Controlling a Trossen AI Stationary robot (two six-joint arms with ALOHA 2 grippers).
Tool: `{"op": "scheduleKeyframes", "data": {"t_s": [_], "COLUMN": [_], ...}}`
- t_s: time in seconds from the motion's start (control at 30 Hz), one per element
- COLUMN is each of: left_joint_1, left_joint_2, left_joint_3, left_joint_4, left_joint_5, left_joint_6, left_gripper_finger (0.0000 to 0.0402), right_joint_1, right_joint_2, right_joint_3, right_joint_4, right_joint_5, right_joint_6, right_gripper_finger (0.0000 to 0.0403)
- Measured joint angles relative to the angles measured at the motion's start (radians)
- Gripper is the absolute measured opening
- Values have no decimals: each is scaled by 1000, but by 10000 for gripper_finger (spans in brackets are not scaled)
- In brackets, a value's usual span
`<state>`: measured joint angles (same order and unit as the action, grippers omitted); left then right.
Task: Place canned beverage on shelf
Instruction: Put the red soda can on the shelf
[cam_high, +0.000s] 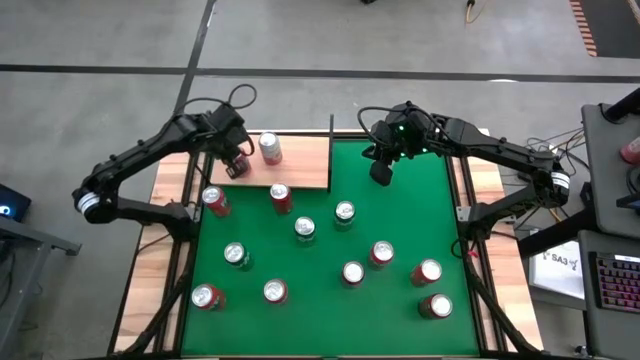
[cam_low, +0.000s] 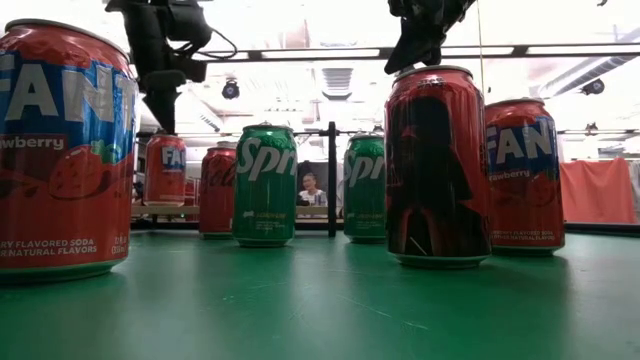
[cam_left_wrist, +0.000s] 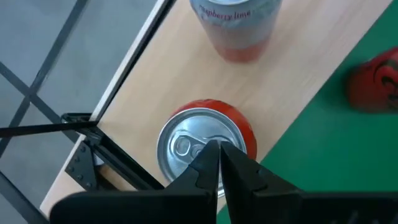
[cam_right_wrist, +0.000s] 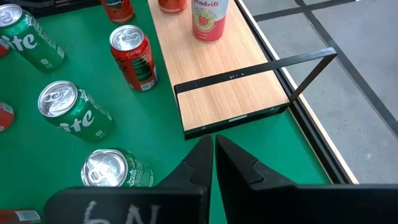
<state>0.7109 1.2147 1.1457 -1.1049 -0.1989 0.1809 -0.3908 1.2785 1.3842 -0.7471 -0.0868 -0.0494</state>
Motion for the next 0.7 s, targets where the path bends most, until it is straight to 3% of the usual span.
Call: {"op": "scheduleKeyframes", "data": {"t_s": [0.5,0.7], "left_joint_1": [0,0], "left_joint_2": [-3,-3], "left_joint_3": [1,1], "left_joint_4": [-100,-130], "left_joint_5": [-1,-81], "left_joint_6": [10,4], "left_gripper_finger": [0,0], "right_joint_1": [0,0], "right_joint_2": [0,0], "right_joint_3": [0,0], "right_joint_4": [-3,-3], "right_joint_5": [0,0], "right_joint_6": [-3,2], "right_gripper_finger": [9,9]}}
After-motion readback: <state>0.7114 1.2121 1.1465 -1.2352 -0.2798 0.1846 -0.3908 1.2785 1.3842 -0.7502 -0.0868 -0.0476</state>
